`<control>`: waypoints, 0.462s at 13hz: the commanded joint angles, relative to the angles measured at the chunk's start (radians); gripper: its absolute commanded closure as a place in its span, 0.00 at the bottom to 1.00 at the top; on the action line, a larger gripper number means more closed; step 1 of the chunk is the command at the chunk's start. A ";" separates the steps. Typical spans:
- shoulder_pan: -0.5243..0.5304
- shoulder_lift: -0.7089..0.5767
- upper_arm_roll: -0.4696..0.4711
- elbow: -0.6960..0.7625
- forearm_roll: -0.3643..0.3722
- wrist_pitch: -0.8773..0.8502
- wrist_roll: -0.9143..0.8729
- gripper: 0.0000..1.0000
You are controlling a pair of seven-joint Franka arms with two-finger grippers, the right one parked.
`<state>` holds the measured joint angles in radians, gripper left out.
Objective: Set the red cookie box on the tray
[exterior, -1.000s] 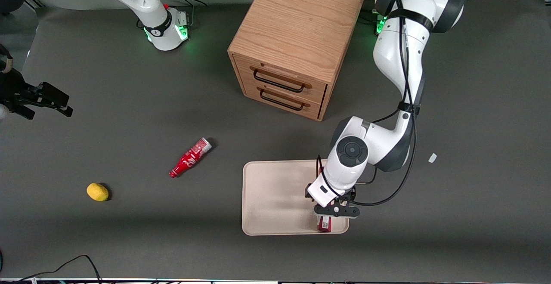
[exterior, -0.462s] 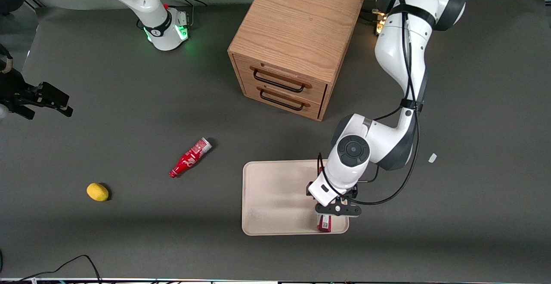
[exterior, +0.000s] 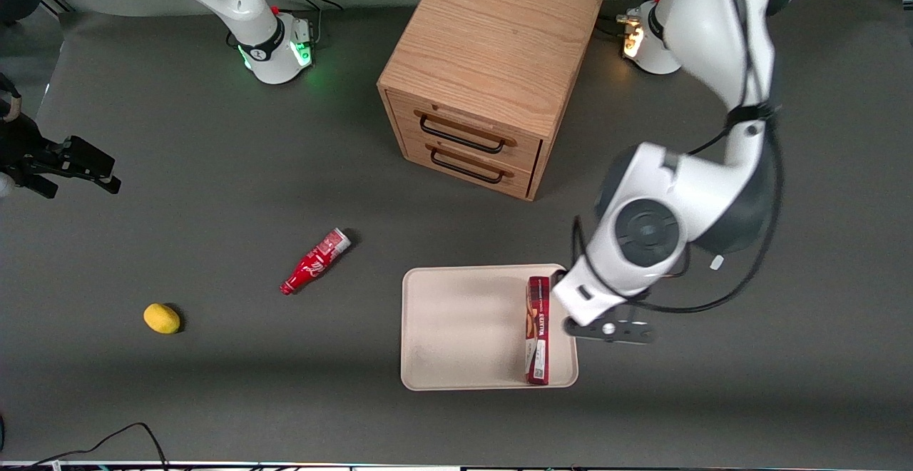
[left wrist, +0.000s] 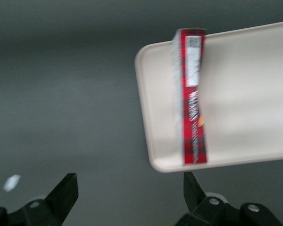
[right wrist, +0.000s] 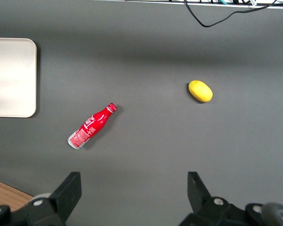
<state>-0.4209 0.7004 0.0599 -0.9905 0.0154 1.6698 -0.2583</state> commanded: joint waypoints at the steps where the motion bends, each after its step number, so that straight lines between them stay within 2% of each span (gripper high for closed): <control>1: 0.071 -0.201 -0.006 -0.191 0.004 -0.051 0.092 0.00; 4: 0.181 -0.437 -0.006 -0.452 0.009 -0.038 0.186 0.00; 6: 0.217 -0.565 -0.003 -0.564 0.030 -0.059 0.192 0.00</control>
<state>-0.2257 0.3190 0.0667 -1.3440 0.0197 1.5991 -0.0820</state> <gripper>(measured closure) 0.000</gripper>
